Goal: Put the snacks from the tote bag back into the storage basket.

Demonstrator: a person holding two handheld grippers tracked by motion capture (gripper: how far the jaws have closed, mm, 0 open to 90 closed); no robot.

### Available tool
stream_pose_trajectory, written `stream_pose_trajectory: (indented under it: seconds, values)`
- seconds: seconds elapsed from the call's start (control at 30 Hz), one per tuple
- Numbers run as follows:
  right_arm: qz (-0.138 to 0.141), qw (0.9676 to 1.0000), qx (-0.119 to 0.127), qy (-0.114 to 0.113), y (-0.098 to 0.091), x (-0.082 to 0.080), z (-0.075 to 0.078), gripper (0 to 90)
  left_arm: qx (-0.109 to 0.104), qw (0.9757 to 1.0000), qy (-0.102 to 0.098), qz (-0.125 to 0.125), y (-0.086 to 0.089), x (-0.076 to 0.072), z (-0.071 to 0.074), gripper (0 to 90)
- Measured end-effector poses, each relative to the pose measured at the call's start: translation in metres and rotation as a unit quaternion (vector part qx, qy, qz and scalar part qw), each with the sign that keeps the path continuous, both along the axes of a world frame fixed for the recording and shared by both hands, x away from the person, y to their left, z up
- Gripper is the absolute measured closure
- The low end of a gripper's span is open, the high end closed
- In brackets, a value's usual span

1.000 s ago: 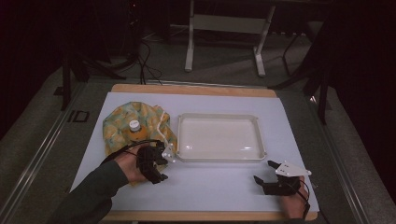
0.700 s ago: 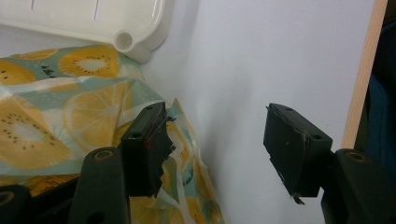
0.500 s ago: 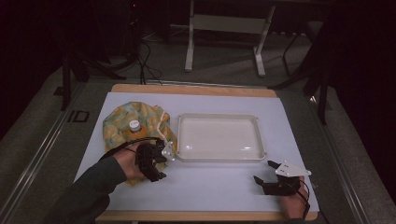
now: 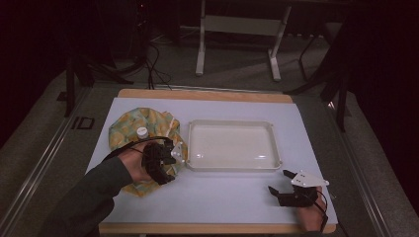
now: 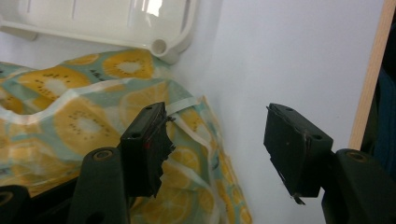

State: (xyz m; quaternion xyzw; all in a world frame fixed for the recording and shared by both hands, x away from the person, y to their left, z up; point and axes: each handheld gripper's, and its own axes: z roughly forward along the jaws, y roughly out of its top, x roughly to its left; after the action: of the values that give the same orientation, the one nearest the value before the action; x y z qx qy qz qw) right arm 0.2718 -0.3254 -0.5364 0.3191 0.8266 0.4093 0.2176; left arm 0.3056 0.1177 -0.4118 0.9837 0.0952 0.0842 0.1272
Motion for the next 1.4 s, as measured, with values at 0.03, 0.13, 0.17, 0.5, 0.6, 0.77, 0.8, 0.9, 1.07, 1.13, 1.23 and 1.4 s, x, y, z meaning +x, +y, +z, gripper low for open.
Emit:
stream_pose_trajectory:
  seconds: [0.03,0.13,0.17,0.5,0.6,0.77,0.8,0.9,1.07,1.13,1.23,1.4]
  values:
    - [0.000,1.0000,0.000,0.000,0.000,0.000,0.000,15.8,0.001,1.0000,-0.001,-0.001,0.000,0.001,0.001,39.7]
    - [0.000,1.0000,-0.001,0.000,0.000,0.000,0.000,15.8,-0.004,1.0000,-0.005,0.004,0.002,0.005,0.005,39.8]
    - [0.000,1.0000,-0.001,0.000,0.000,0.000,0.000,15.8,-0.004,1.0000,-0.004,0.004,0.003,0.007,0.007,39.8]
    - [0.001,1.0000,-0.003,-0.002,0.000,0.000,0.000,15.8,-0.008,0.9999,0.004,0.013,0.007,0.021,0.018,39.7]
    - [0.001,1.0000,-0.003,-0.002,0.000,0.000,0.000,15.8,-0.008,0.9999,0.005,0.014,0.008,0.024,0.021,39.6]
    - [0.001,1.0000,-0.003,-0.002,0.000,0.000,0.000,15.8,-0.016,0.9995,0.010,0.027,0.012,0.032,0.022,39.6]
    - [0.001,1.0000,-0.004,-0.002,0.000,0.000,0.000,15.8,-0.016,0.9994,0.012,0.030,0.014,0.036,0.023,39.6]
    - [0.000,1.0000,-0.003,0.000,0.001,0.000,0.000,15.8,-0.016,0.9992,0.013,0.036,0.015,0.040,0.023,39.6]
    - [0.001,1.0000,-0.003,-0.001,0.000,0.000,0.000,15.8,-0.028,0.9984,0.011,0.048,0.020,0.049,0.030,39.3]
    - [0.001,1.0000,-0.004,-0.001,0.000,0.000,0.000,15.8,-0.031,0.9981,0.009,0.053,0.021,0.052,0.033,39.1]
    - [0.001,1.0000,-0.003,-0.001,0.000,0.000,0.000,15.8,-0.038,0.9973,0.003,0.062,0.025,0.057,0.039,38.6]
    - [0.001,1.0000,-0.003,-0.001,0.000,0.000,0.000,15.8,-0.038,0.9968,0.000,0.071,0.028,0.061,0.043,38.6]
